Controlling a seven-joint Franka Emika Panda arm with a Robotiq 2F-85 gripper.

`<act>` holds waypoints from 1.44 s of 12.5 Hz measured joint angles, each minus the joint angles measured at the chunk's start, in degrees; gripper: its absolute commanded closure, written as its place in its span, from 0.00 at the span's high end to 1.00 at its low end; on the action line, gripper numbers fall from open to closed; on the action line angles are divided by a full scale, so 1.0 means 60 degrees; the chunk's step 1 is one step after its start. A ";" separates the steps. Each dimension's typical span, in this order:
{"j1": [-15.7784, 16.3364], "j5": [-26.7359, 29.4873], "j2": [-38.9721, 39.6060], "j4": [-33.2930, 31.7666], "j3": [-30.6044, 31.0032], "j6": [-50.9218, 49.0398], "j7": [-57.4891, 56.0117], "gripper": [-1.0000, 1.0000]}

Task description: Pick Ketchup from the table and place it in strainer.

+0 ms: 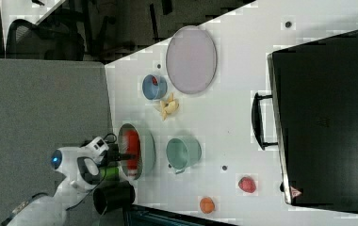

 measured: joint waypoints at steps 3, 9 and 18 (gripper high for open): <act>-0.0007 0.0080 0.0075 0.0056 -0.0303 -0.0075 0.0545 1.00; -0.0638 0.0058 -0.3495 0.0951 -0.0452 -0.4924 0.1634 1.00; -0.1042 0.0176 -0.6257 0.3049 -0.2924 -0.8943 0.1758 1.00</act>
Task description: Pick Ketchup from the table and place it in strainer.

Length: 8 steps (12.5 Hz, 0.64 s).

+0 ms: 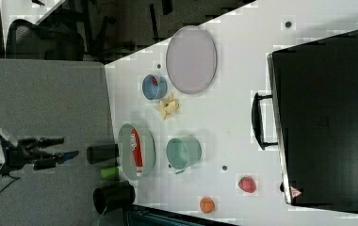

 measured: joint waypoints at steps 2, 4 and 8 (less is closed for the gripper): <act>-0.0105 0.0002 0.0265 0.0009 -0.1043 -0.0096 0.0013 1.00; -0.0422 -0.0012 0.0614 0.0093 -0.2031 -0.0090 0.0013 1.00; -0.1232 -0.0498 0.0789 0.0028 -0.3456 -0.0297 -0.0070 1.00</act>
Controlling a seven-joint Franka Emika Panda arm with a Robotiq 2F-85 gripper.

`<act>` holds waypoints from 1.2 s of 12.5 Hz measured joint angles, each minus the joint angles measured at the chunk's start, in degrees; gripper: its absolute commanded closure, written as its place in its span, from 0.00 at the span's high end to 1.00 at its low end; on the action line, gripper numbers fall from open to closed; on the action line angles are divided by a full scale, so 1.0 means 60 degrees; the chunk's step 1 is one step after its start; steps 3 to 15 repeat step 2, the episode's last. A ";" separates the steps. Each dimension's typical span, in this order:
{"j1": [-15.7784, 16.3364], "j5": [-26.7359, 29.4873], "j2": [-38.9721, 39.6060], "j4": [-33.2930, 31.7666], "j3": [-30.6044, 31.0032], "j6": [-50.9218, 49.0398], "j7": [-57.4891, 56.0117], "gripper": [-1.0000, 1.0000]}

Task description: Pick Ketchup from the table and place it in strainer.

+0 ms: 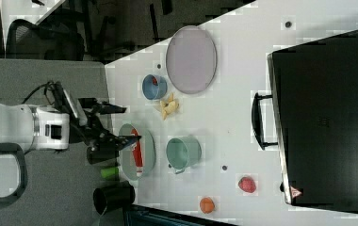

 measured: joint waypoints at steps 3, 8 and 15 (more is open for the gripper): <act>-0.0157 -0.0504 -0.0061 0.0028 -0.0161 -0.0035 -0.0143 1.00; -0.0157 -0.0504 -0.0061 0.0028 -0.0161 -0.0035 -0.0143 1.00; -0.0157 -0.0504 -0.0061 0.0028 -0.0161 -0.0035 -0.0143 1.00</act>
